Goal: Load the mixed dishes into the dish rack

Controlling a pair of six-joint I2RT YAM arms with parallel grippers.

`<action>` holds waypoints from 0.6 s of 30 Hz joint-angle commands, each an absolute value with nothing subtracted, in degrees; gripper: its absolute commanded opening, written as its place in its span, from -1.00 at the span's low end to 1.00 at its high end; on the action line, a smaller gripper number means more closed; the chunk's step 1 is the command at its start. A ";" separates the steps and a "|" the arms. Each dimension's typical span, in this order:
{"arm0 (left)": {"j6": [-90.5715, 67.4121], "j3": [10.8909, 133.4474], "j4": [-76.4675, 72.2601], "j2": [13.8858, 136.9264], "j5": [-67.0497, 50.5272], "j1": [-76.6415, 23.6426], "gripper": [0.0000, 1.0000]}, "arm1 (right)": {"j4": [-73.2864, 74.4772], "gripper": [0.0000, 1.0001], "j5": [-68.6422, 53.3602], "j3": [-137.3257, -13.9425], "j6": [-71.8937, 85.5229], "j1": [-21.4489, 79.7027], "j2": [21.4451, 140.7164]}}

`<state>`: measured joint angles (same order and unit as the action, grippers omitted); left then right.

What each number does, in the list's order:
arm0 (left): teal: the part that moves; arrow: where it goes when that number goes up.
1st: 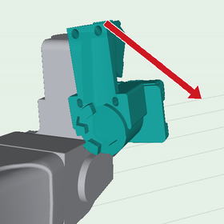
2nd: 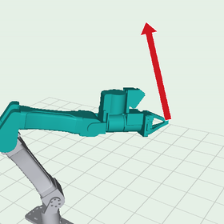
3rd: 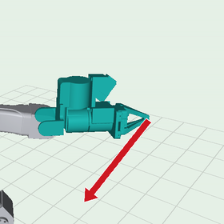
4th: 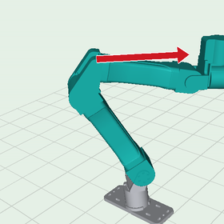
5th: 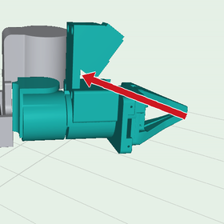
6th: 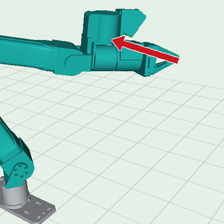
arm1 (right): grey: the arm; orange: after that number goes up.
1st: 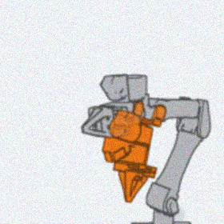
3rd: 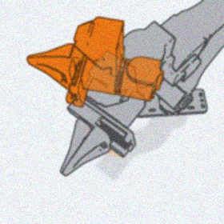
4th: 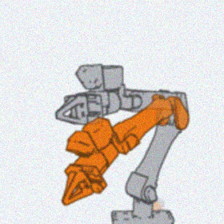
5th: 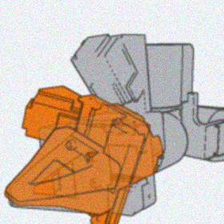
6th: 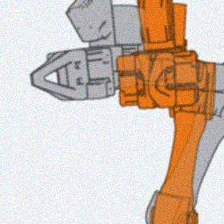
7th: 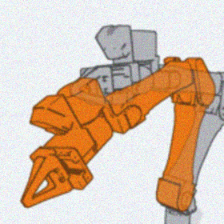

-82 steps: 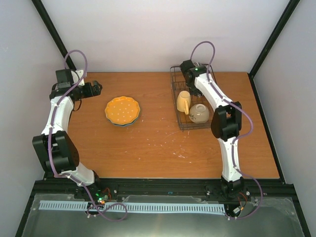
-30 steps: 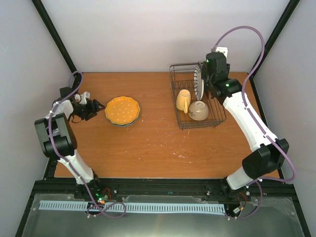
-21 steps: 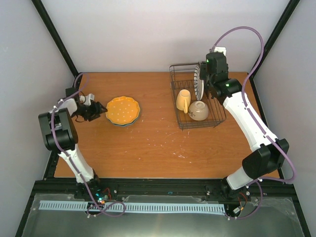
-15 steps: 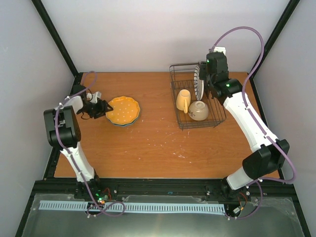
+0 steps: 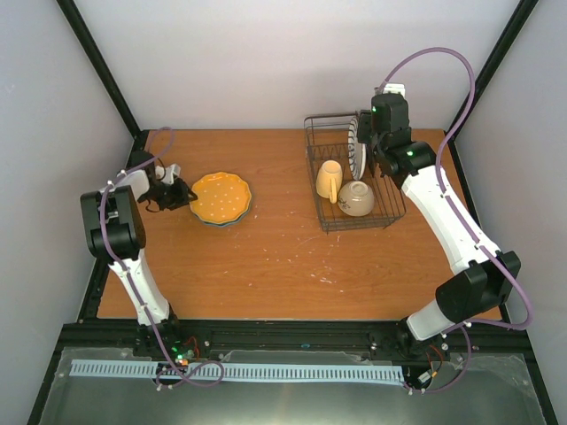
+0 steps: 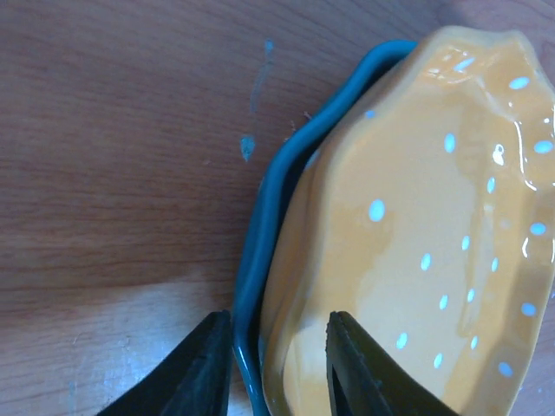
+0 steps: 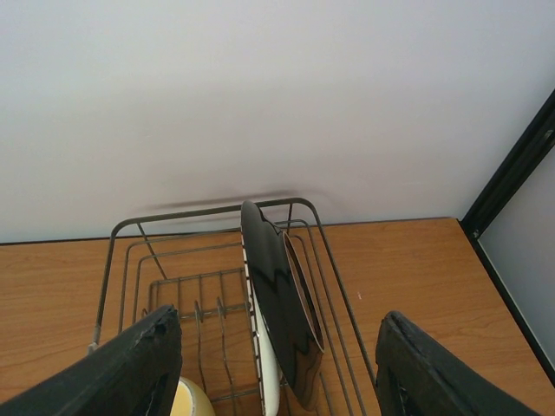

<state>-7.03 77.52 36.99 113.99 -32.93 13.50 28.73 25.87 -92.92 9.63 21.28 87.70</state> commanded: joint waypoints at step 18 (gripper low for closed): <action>-4.39 82.84 39.98 113.53 -33.23 13.28 -0.99 | 28.57 0.20 19.70 -93.78 9.14 21.40 88.07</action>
